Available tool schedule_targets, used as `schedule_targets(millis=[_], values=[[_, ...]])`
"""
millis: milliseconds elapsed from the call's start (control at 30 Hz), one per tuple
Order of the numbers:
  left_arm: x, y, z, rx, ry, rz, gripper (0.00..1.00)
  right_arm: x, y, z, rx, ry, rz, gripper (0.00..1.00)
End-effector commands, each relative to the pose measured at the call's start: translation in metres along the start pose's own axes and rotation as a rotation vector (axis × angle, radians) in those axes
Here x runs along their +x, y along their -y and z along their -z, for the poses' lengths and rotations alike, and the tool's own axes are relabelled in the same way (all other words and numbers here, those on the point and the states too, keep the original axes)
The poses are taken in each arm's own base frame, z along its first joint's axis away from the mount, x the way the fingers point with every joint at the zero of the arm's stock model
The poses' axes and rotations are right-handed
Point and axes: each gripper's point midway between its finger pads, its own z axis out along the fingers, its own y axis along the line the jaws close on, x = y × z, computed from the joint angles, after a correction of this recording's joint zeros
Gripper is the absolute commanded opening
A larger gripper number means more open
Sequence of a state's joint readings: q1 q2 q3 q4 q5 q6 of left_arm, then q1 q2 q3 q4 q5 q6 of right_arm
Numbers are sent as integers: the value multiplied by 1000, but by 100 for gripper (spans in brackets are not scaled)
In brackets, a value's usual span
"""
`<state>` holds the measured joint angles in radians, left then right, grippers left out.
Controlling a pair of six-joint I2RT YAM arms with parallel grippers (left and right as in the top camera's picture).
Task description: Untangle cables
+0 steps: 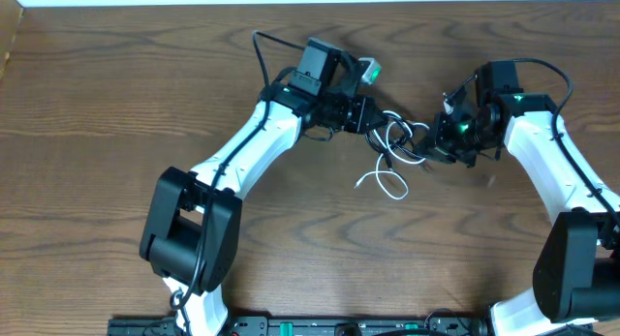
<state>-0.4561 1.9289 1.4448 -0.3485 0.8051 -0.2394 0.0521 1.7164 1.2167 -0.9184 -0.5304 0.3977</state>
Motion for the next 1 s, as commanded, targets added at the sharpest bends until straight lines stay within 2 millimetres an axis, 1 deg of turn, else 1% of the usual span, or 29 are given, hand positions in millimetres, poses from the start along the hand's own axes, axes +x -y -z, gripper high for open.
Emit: schedule_targets(millis=[0, 67, 167, 233, 300, 433, 533, 600, 633, 700, 733, 800, 833, 867, 900, 933, 967], values=[[-36, -79, 50, -245, 157, 111, 7, -1, 97, 20, 485, 93, -131, 1], [-33, -92, 56, -297, 155, 135, 7, 1, 118, 33, 625, 127, -188, 1], [-27, -104, 63, -341, 138, 139, 7, 4, 139, 51, 770, 164, -226, 1], [-21, -108, 65, -357, 117, 141, 7, 5, 145, 58, 821, 180, -245, 1], [-17, -108, 64, -361, 98, 130, 7, 4, 140, 52, 782, 171, -232, 1], [-12, -108, 64, -364, 78, 119, 7, 0, 116, 32, 617, 114, -133, 1], [-13, -111, 65, -373, 83, 117, 7, -1, 87, 15, 431, 56, -11, 1], [-14, -111, 66, -372, 84, 114, 8, 1, 61, 6, 278, 16, 92, 1], [-14, -110, 66, -371, 85, 113, 7, 4, 41, 3, 163, -6, 171, 1], [-15, -103, 65, -333, 80, 89, 8, 9, 9, 3, -20, -29, 290, 4], [-15, -95, 65, -298, 77, 65, 7, 11, -4, 6, -88, -30, 333, 6], [-18, -72, 65, -190, 74, -1, 9, 11, -27, 14, -203, -16, 411, 11], [-19, -60, 66, -137, 77, -34, 13, 11, -33, 16, -232, -8, 437, 14], [-21, -46, 67, -78, 82, -69, 21, 10, -41, 20, -264, 4, 468, 22], [-23, -37, 69, -40, 88, -88, 29, 6, -43, 21, -268, 20, 486, 36], [-24, -30, 71, -18, 93, -98, 34, 3, -43, 21, -261, 31, 493, 52], [-25, -25, 73, -1, 97, -105, 39, -1, -41, 21, -242, 48, 497, 71]])
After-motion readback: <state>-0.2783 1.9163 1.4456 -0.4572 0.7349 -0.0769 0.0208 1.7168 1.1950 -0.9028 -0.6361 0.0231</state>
